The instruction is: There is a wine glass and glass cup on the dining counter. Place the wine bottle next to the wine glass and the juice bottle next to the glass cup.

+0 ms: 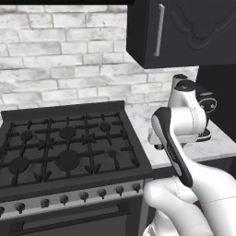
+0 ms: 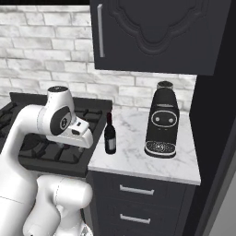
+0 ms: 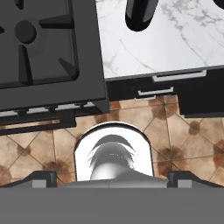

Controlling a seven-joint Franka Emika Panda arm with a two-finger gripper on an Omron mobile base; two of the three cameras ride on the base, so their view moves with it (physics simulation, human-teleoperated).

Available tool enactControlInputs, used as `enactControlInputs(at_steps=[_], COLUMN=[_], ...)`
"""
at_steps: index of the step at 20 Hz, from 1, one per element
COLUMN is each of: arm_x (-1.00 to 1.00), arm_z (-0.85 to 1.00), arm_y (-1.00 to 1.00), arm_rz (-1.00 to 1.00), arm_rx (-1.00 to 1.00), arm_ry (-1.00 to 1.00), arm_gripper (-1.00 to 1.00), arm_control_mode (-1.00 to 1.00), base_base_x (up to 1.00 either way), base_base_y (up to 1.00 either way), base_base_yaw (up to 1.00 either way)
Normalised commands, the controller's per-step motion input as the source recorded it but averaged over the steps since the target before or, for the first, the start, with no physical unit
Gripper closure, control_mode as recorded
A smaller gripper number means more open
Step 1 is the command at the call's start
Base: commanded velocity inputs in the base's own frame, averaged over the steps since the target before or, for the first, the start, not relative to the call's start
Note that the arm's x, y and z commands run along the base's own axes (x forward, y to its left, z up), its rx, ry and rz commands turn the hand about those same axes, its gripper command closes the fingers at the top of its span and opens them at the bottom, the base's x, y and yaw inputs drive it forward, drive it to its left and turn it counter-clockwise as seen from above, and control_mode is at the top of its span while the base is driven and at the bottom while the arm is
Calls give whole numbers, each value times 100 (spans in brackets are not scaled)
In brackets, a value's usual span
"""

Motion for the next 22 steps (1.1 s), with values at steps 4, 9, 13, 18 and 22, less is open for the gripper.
enactControlInputs(at_steps=[4,9,13,18,22], arm_x=[0,0,0,0,0], arm_z=[0,0,0,0,0], arm_y=[0,0,0,0,0], arm_rz=[0,0,0,0,0], arm_rx=[0,0,0,0,0], arm_ry=[0,0,0,0,0], arm_gripper=[-100,-100,-100,-100,-100], arm_control_mode=[100,100,100,100,100], base_base_x=[0,0,0,0,0], base_base_y=[0,0,0,0,0], base_base_yaw=[0,0,0,0,0])
